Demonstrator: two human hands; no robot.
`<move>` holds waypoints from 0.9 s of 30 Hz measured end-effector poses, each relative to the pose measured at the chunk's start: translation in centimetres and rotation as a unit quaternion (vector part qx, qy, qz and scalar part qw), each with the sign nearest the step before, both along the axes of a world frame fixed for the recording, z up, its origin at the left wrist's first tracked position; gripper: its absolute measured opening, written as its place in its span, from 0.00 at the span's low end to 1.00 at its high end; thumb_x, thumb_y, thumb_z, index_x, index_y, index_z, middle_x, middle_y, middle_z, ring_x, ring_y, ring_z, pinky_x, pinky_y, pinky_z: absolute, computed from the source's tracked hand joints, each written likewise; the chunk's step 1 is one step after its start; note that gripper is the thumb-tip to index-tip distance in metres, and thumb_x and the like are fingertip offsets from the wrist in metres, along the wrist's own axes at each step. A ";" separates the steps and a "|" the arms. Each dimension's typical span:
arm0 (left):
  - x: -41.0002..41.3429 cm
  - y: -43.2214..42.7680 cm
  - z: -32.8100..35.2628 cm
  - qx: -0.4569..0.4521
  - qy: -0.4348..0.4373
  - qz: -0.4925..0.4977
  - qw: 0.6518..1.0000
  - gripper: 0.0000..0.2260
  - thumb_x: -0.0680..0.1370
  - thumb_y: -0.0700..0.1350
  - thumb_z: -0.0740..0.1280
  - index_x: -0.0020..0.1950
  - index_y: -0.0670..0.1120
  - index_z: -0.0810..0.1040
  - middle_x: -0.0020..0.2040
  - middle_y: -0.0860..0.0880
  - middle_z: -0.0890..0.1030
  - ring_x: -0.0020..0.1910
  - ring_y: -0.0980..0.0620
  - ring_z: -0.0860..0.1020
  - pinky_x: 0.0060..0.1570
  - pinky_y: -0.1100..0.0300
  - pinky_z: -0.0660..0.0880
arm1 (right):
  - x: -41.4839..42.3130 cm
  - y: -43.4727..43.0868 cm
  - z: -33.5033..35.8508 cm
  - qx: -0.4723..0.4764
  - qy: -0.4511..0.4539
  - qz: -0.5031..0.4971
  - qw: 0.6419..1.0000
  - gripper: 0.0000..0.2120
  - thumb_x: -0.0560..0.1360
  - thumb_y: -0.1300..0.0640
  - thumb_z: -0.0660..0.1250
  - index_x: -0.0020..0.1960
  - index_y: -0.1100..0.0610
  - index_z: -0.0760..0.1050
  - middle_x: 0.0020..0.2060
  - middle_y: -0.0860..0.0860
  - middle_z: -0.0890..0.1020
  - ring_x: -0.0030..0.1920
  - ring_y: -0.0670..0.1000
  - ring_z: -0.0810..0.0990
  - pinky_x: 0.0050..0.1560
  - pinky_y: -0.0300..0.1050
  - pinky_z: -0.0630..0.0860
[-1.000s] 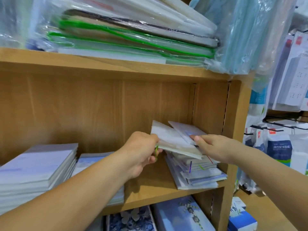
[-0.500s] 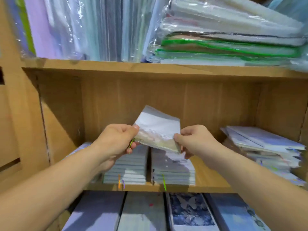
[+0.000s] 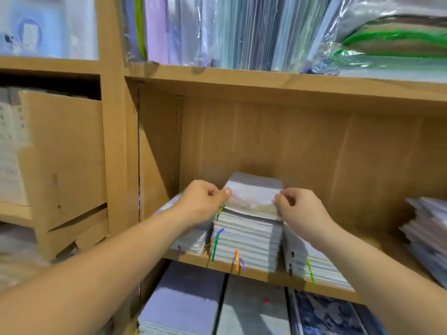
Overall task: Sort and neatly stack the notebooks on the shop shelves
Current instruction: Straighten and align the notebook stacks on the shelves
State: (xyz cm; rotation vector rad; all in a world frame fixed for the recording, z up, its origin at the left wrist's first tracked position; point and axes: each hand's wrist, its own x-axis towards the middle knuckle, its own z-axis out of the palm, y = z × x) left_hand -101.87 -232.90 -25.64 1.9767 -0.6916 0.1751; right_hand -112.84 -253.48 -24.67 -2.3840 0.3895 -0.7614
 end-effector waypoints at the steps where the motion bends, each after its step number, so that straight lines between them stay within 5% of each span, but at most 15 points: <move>1: 0.3 -0.1 -0.3 0.017 0.005 -0.003 1.000 0.25 0.81 0.54 0.68 0.29 0.46 0.66 0.27 0.49 0.62 0.29 0.50 0.61 0.34 0.57 0.61 | -0.1 -0.1 -0.1 -0.011 0.012 0.006 1.000 0.19 0.83 0.49 0.61 0.52 0.65 0.80 0.38 0.62 0.81 0.38 0.59 0.77 0.39 0.47 0.68; 5: 1.2 1.7 -1.6 0.037 0.003 -0.032 0.999 0.25 0.83 0.54 0.64 0.29 0.46 0.66 0.26 0.50 0.64 0.28 0.51 0.63 0.35 0.56 0.63 | -1.1 -0.9 -0.7 0.006 0.056 0.047 0.997 0.32 0.79 0.35 0.62 0.54 0.67 0.79 0.33 0.55 0.71 0.35 0.53 0.70 0.40 0.48 0.65; 9: 1.0 3.5 -2.6 0.063 -0.058 -0.084 0.993 0.14 0.82 0.53 0.68 0.44 0.46 0.84 0.38 0.46 0.83 0.37 0.47 0.79 0.43 0.50 0.77 | -2.8 -1.5 -1.0 0.100 0.107 0.097 0.984 0.32 0.71 0.31 0.71 0.41 0.63 0.76 0.34 0.55 0.67 0.33 0.51 0.67 0.36 0.46 0.65; 11: 0.7 3.2 -3.2 0.061 -0.075 -0.088 0.991 0.12 0.79 0.53 0.71 0.44 0.45 0.83 0.35 0.49 0.81 0.35 0.51 0.76 0.40 0.52 0.75 | -3.0 -1.4 -1.4 0.108 0.104 0.127 0.980 0.31 0.71 0.34 0.73 0.43 0.65 0.78 0.33 0.55 0.68 0.33 0.51 0.67 0.36 0.46 0.65; 15: 0.6 2.3 -3.6 0.085 -0.125 -0.035 0.988 0.16 0.77 0.54 0.74 0.37 0.45 0.78 0.29 0.51 0.72 0.29 0.56 0.67 0.34 0.56 0.67 | -2.8 -0.7 -2.5 0.016 0.068 0.091 0.993 0.16 0.75 0.39 0.73 0.41 0.53 0.83 0.24 0.43 0.76 0.23 0.43 0.70 0.26 0.32 0.64; 21: 0.1 2.3 -3.5 0.081 -0.154 0.002 0.985 0.17 0.76 0.56 0.74 0.35 0.45 0.80 0.30 0.46 0.78 0.31 0.49 0.74 0.36 0.48 0.72 | -2.7 -0.3 -3.3 -0.084 0.067 0.027 0.994 0.28 0.77 0.35 0.67 0.33 0.57 0.69 0.23 0.47 0.65 0.22 0.47 0.63 0.24 0.39 0.56; 27: -0.4 2.6 -3.0 0.079 -0.125 -0.014 0.989 0.18 0.79 0.57 0.71 0.35 0.46 0.79 0.27 0.49 0.74 0.28 0.56 0.69 0.31 0.60 0.66 | -3.2 -0.7 -2.8 -0.060 0.061 0.049 0.995 0.30 0.75 0.34 0.68 0.30 0.57 0.66 0.21 0.46 0.64 0.22 0.46 0.62 0.26 0.37 0.58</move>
